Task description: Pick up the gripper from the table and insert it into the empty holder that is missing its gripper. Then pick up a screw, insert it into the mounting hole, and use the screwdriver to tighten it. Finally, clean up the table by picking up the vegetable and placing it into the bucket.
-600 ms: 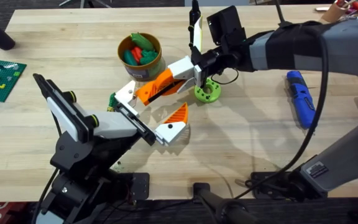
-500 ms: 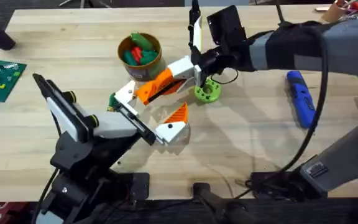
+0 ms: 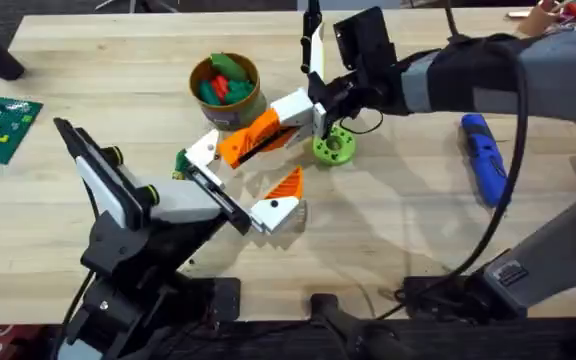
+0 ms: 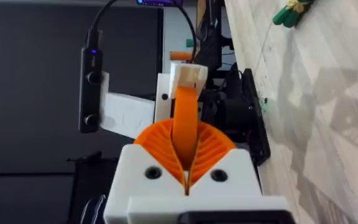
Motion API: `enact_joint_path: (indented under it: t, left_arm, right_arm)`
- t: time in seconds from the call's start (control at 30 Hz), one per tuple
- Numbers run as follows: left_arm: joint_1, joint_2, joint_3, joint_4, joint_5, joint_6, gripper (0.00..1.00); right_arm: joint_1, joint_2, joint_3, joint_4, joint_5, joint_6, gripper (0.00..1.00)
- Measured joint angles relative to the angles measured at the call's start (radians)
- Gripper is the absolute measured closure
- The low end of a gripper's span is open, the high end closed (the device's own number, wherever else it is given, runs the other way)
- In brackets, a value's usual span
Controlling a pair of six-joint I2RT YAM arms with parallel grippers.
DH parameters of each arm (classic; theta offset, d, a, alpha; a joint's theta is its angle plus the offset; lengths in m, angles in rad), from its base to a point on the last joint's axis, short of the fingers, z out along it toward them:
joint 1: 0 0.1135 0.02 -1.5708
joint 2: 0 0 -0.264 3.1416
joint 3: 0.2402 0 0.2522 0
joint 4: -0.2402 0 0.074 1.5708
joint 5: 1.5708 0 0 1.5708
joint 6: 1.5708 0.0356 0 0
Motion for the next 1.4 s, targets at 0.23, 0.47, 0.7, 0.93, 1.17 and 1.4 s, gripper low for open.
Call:
enact_joint_path:
  t: [0.23, 0.47, 0.7, 0.93, 1.17, 1.4]
  left_arm:
    - [0.000, 0.000, 0.000, 0.003, 0.054, 0.000, 0.016]
    - [0.005, 0.000, 0.000, 0.004, 0.078, 0.000, 0.016]
    - [0.011, 0.000, 0.000, 0.004, 0.083, 0.000, 0.016]
    - [0.011, 0.000, 0.000, 0.004, 0.104, -0.004, 0.016]
    - [0.011, 0.000, 0.000, 0.004, 0.109, -0.008, 0.016]
    - [0.017, 0.000, 0.000, 0.003, 0.104, -0.020, 0.016]
  right_arm:
    - [0.000, 0.000, 0.000, -0.003, -0.001, 0.001, 0.982]
    - [0.001, 0.000, 0.000, -0.006, -0.004, 0.001, 0.983]
    - [0.017, 0.000, 0.000, -0.005, 0.004, 0.005, 0.984]
    - [0.064, 0.000, 0.000, 0.001, 0.023, 0.019, 0.983]
    - [0.065, 0.000, 0.000, 0.001, 0.032, 0.035, 0.983]
    - [0.072, 0.000, 0.000, 0.028, 0.076, 0.062, 0.983]
